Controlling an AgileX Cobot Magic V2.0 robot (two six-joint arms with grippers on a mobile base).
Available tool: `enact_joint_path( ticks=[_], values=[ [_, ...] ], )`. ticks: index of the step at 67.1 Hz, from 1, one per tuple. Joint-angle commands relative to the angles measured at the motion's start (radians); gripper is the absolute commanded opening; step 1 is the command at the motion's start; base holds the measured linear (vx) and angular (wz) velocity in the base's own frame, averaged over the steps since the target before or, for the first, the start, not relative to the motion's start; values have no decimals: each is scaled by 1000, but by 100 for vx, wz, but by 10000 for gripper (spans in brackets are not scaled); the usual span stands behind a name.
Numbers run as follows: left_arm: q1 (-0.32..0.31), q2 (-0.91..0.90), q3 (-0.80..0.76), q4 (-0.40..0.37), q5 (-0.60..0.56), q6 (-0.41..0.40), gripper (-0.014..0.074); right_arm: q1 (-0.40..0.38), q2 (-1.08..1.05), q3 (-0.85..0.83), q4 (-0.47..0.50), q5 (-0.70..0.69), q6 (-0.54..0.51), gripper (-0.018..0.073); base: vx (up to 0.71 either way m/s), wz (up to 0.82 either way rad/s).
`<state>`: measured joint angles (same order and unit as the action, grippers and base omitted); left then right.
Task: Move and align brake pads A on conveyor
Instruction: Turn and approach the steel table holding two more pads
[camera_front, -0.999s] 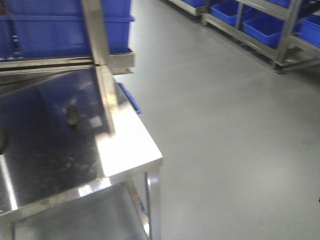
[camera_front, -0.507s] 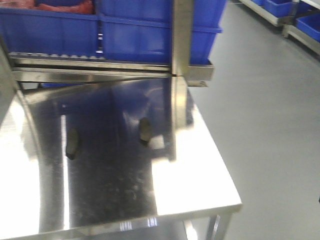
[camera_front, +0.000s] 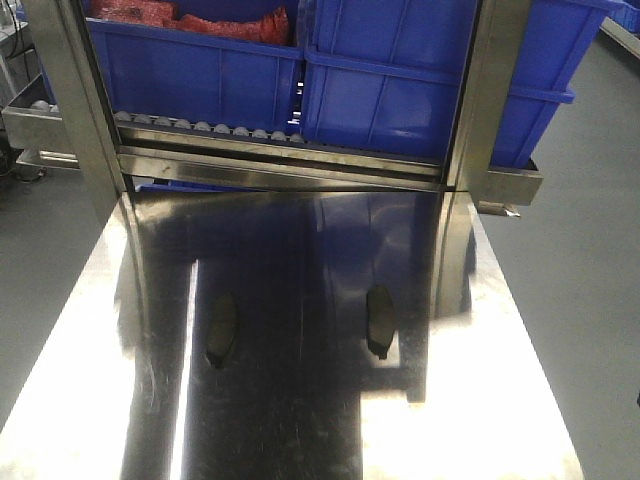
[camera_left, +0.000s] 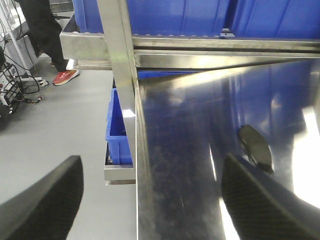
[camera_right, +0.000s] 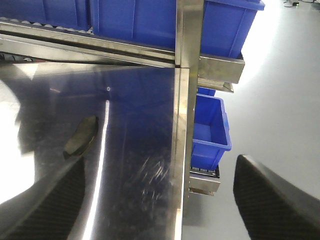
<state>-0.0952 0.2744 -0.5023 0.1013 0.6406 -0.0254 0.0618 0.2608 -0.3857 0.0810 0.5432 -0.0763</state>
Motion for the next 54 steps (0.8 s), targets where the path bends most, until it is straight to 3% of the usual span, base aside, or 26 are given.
enact_joint_path(
  ticks=[1, 54],
  values=[
    [0, 8, -20, 1, -76, -11, 535, -1, 7, -27, 0, -77, -1, 576, 17, 6],
    [0, 8, -20, 1, -76, -11, 535, -1, 7, -27, 0, -77, -1, 576, 10, -4]
  ],
)
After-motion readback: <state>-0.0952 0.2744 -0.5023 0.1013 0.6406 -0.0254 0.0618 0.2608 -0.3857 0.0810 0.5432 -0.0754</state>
